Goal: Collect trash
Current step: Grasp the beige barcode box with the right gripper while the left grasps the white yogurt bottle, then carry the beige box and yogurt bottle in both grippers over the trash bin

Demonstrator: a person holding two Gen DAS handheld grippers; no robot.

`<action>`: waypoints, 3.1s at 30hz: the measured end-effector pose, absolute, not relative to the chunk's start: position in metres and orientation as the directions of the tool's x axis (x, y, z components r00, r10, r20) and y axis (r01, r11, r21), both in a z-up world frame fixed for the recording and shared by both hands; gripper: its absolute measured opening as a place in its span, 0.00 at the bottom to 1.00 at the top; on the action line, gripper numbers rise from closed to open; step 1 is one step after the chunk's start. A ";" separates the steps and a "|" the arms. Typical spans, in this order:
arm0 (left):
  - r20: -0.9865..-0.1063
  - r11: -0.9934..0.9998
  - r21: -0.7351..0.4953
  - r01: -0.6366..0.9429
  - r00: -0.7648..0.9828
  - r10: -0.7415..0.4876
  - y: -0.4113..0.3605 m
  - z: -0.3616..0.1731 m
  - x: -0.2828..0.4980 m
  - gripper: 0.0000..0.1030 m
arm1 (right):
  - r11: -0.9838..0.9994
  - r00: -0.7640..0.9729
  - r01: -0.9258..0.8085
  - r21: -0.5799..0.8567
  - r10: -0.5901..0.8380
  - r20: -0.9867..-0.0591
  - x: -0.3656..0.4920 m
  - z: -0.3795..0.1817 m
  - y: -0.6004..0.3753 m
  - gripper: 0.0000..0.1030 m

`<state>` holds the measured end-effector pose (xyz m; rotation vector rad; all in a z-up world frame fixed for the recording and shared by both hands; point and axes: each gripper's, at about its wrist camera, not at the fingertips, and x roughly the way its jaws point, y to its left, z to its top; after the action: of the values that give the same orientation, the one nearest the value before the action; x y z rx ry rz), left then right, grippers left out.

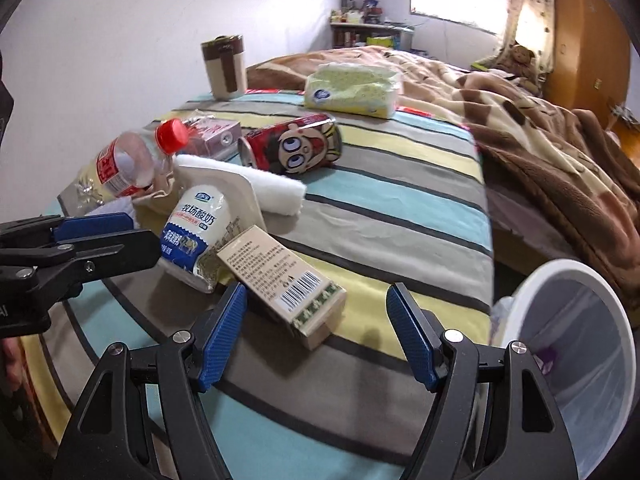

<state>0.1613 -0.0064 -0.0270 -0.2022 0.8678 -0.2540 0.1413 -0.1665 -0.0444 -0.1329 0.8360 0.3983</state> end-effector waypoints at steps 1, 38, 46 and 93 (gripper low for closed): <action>-0.726 0.951 -0.276 0.139 0.619 -0.301 -0.007 -0.028 0.163 0.54 | 0.916 0.595 -0.398 0.043 0.294 -0.748 0.144 -0.045 -0.166 0.71; -0.770 0.944 -0.318 0.091 0.557 -0.312 -0.022 -0.048 0.216 0.61 | 0.954 0.577 -0.243 0.176 0.288 -0.765 0.158 -0.053 -0.195 0.39; -0.780 0.943 -0.326 0.064 0.545 -0.307 -0.021 -0.055 0.227 0.61 | 0.956 0.580 -0.225 0.186 0.285 -0.763 0.158 -0.054 -0.198 0.39; -0.658 0.928 -0.235 0.288 0.655 -0.370 -0.096 0.017 0.168 0.48 | 0.968 0.751 -0.040 0.248 0.193 -0.632 0.104 -0.011 -0.272 0.36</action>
<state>0.1676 -0.0959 0.0170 -0.1135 0.7707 -0.3739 0.1041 -0.2717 -0.0113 0.2258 0.7119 0.1288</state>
